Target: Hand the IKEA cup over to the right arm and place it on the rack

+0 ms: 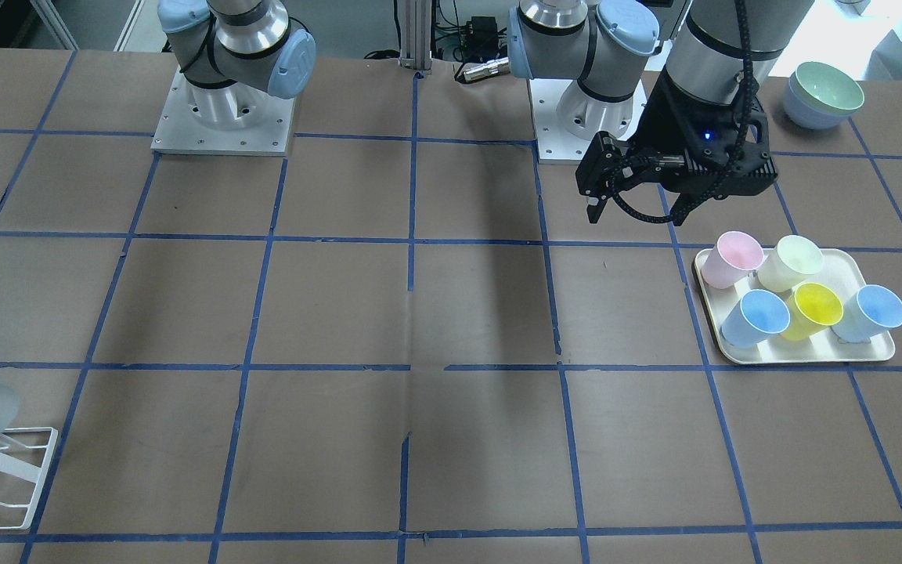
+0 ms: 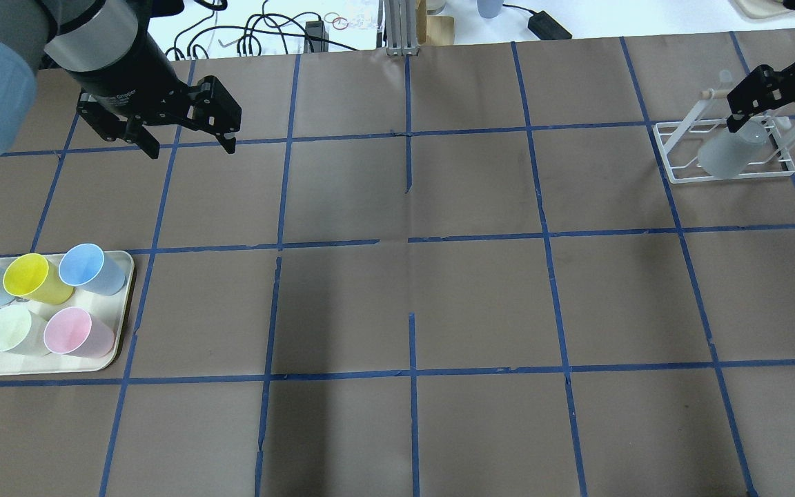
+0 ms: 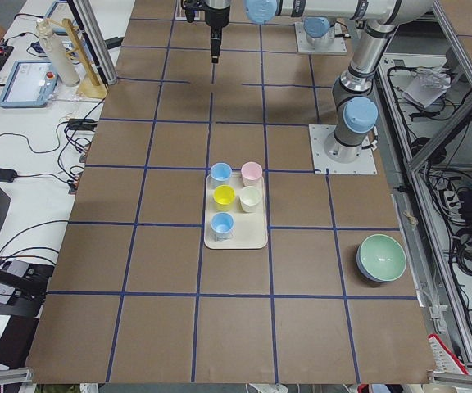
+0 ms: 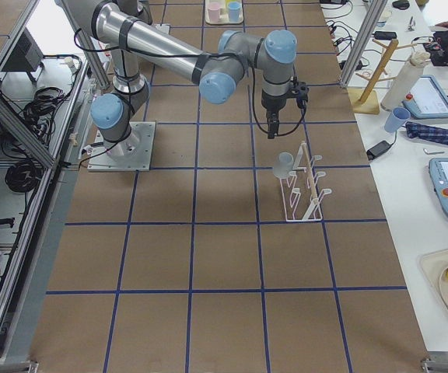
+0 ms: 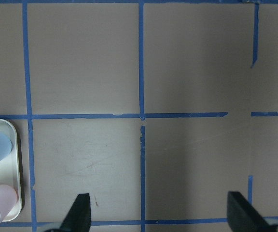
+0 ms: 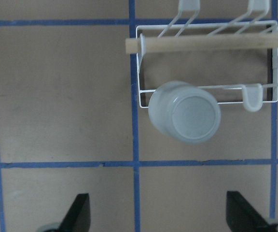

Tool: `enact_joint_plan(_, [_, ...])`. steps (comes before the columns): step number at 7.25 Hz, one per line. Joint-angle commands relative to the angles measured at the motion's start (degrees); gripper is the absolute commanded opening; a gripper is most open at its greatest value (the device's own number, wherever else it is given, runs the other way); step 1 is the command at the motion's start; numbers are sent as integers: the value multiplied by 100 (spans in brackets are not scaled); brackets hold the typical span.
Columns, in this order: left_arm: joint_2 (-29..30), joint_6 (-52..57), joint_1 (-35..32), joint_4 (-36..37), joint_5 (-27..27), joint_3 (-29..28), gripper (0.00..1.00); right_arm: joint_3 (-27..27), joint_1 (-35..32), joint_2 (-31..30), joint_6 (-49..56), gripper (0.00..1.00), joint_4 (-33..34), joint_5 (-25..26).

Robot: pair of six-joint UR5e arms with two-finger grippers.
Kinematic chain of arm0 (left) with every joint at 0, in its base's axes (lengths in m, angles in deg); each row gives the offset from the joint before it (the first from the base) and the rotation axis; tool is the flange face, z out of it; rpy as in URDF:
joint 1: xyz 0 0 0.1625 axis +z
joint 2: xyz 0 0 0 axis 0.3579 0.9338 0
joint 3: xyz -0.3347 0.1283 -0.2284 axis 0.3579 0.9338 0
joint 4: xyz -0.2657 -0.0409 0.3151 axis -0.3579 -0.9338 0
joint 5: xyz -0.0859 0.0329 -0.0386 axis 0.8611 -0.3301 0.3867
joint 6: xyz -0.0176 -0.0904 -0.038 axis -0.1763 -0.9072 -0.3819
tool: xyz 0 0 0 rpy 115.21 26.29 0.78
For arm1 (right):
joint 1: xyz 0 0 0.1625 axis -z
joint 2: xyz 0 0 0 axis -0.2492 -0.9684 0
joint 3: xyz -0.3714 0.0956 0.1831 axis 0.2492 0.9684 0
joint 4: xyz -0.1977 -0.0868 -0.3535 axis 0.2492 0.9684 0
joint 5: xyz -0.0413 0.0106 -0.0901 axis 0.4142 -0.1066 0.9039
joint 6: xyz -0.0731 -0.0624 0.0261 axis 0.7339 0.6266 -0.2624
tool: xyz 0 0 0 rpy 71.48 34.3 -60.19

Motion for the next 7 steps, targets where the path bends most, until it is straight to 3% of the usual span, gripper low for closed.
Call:
enact_joint_plan(1, [-6,0,7,0,-7,0,100,-2,-776,-525,-866,100,-521,56])
enact_joint_plan(4, [-24,0,24,0,-7,8,100,-37,-2103,-843,-2510,100,-1155,100])
enact_joint_plan(7, [-24,9,33,0,-16,8,100,-343,-2318,-1335,-2525,100,-1357,74])
